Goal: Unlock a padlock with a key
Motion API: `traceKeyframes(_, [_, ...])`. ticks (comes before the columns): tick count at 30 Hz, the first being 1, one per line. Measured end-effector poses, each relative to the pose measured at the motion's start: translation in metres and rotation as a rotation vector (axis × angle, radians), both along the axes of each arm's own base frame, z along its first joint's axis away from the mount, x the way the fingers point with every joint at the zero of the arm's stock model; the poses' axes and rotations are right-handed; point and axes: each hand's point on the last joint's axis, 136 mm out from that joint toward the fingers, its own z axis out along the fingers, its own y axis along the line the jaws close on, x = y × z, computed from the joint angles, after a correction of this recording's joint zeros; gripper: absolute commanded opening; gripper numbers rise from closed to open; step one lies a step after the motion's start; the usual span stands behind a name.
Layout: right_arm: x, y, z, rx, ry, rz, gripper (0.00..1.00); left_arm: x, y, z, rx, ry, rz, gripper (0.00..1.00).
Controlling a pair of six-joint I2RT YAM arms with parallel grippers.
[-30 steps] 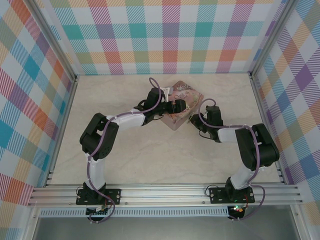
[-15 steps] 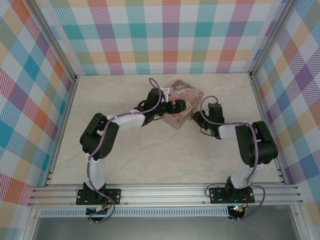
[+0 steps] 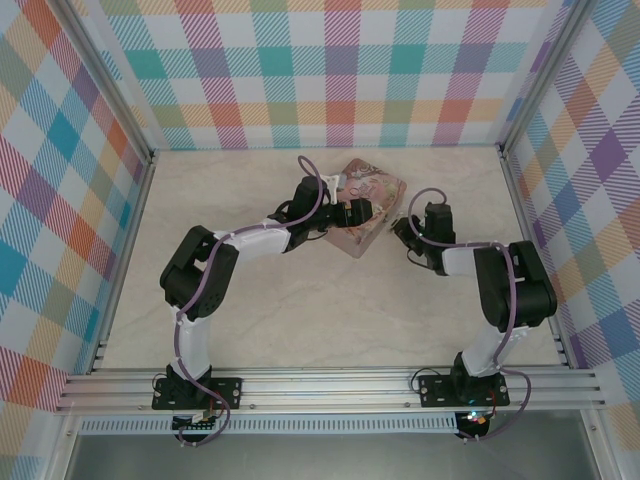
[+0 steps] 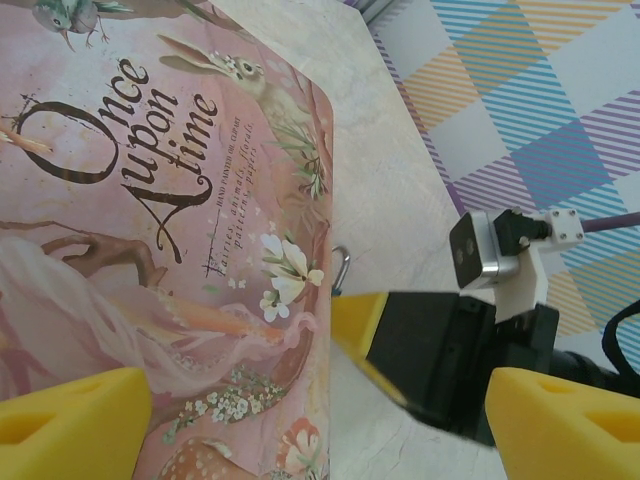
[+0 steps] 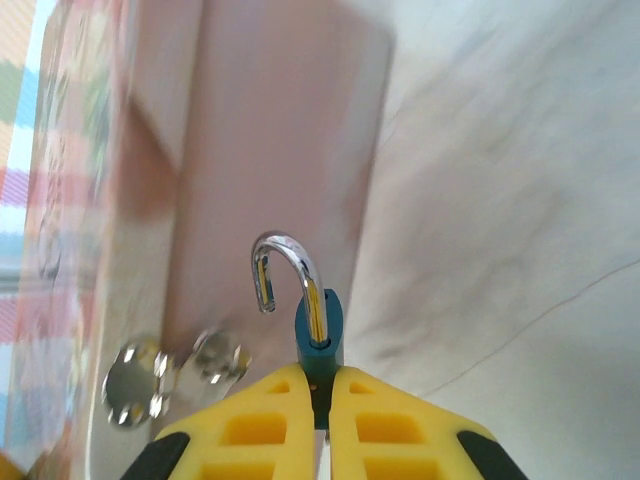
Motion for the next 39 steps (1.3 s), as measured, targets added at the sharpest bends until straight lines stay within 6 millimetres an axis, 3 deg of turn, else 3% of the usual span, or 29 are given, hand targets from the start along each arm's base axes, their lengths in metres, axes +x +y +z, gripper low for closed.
traceKeyframes(3, [0.006, -0.012, 0.003, -0.005, -0.019, -0.034, 0.09, 0.0, 0.0, 0.0, 0.0, 0.0, 0.0, 0.88])
traceKeyframes(11, [-0.001, -0.014, 0.006, -0.035, -0.017, -0.021, 0.09, -0.003, 0.005, 0.002, -0.001, 0.0, 0.004, 0.9])
traceKeyframes(18, [-0.034, -0.007, 0.05, -0.104, -0.092, 0.118, 0.1, -0.012, 0.046, 0.009, 0.021, 0.051, 0.052, 0.94])
traceKeyframes(22, [-0.072, 0.007, 0.062, -0.076, -0.108, 0.24, 0.1, -0.018, 0.082, 0.018, 0.025, 0.072, 0.102, 0.95])
traceKeyframes(30, [-0.148, 0.056, 0.028, 0.049, 0.078, 0.511, 0.1, -0.036, 0.144, 0.059, -0.021, 0.014, 0.208, 0.98])
traceKeyframes(34, [-0.172, 0.071, 0.014, 0.09, 0.157, 0.592, 0.11, -0.051, 0.166, 0.061, -0.025, 0.003, 0.255, 1.0])
traceKeyframes(39, [-0.187, 0.074, -0.019, 0.129, 0.31, 0.612, 0.13, -0.064, 0.188, 0.052, -0.007, 0.015, 0.311, 1.0])
